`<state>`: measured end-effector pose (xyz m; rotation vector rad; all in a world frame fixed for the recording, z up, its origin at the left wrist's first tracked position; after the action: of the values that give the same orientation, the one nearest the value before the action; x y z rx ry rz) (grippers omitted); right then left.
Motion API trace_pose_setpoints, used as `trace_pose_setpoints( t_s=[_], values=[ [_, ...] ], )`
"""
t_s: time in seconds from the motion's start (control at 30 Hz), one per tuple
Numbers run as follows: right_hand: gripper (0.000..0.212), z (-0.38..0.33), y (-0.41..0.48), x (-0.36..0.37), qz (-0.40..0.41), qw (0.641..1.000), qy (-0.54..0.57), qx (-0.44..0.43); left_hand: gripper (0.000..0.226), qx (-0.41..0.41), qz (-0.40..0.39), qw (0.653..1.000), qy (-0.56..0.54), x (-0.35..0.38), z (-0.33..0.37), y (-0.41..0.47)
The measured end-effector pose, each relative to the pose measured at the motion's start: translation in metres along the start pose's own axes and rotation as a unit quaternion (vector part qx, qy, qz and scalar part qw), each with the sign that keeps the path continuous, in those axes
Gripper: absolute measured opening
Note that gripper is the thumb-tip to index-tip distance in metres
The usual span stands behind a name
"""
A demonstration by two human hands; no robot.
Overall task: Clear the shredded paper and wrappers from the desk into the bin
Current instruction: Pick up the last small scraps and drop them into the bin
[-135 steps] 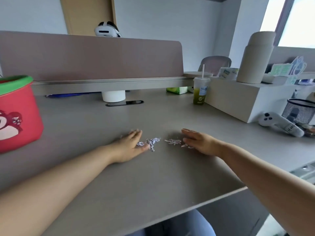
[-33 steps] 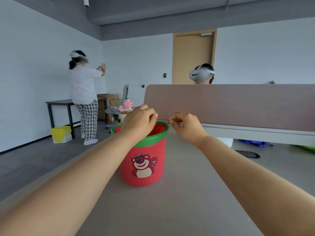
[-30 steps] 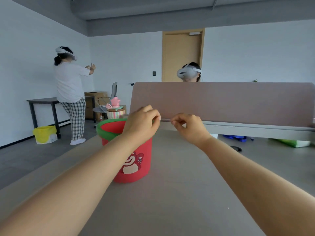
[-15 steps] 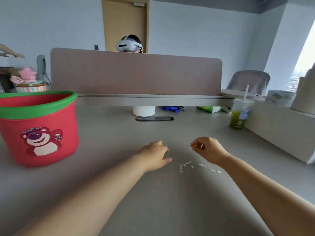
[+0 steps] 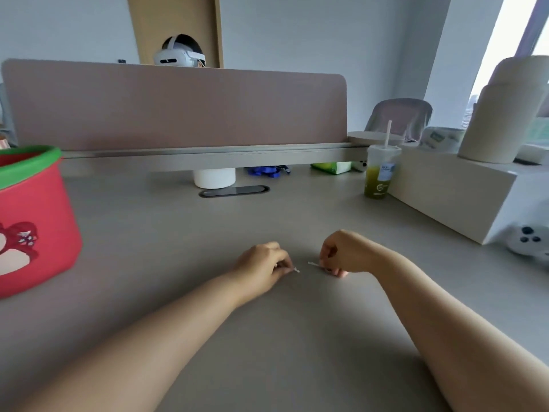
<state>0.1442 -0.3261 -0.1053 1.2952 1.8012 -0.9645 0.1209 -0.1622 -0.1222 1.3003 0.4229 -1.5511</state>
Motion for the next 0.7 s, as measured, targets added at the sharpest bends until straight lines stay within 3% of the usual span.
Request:
trace_pose_setpoints(
  t_s=[0.2, 0.37, 0.6, 0.7],
  values=[
    [0.009, -0.010, 0.001, -0.001, 0.076, 0.986, 0.143, -0.048, 0.016, -0.036, 0.001, 0.999, 0.024, -0.022, -0.015, -0.007],
    [0.019, 0.002, 0.000, -0.010, 0.117, 0.991, 0.002, -0.057, 0.016, -0.115, -0.074, 0.990, 0.019, -0.046, -0.044, -0.010],
    [0.019, -0.035, 0.002, 0.018, 0.080, 0.984, 0.021, -0.155, 0.016, -0.101, -0.097, 0.990, -0.021, -0.037, -0.038, -0.012],
    [0.021, -0.025, 0.000, 0.002, 0.121, 0.984, 0.012, -0.129, 0.022, -0.128, -0.121, 0.984, 0.025, -0.054, -0.042, -0.013]
  ],
)
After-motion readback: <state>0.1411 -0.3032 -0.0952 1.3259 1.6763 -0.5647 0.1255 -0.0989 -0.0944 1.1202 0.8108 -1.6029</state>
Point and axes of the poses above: each hand's wrist, its own y-axis towards the middle knuckle, its own x-axis out of the palm, z = x × y, the point moved 4 cm from there along y, towards the middle knuckle, and after that the axes turned 3 degrees about z, right-handed, at the moved point
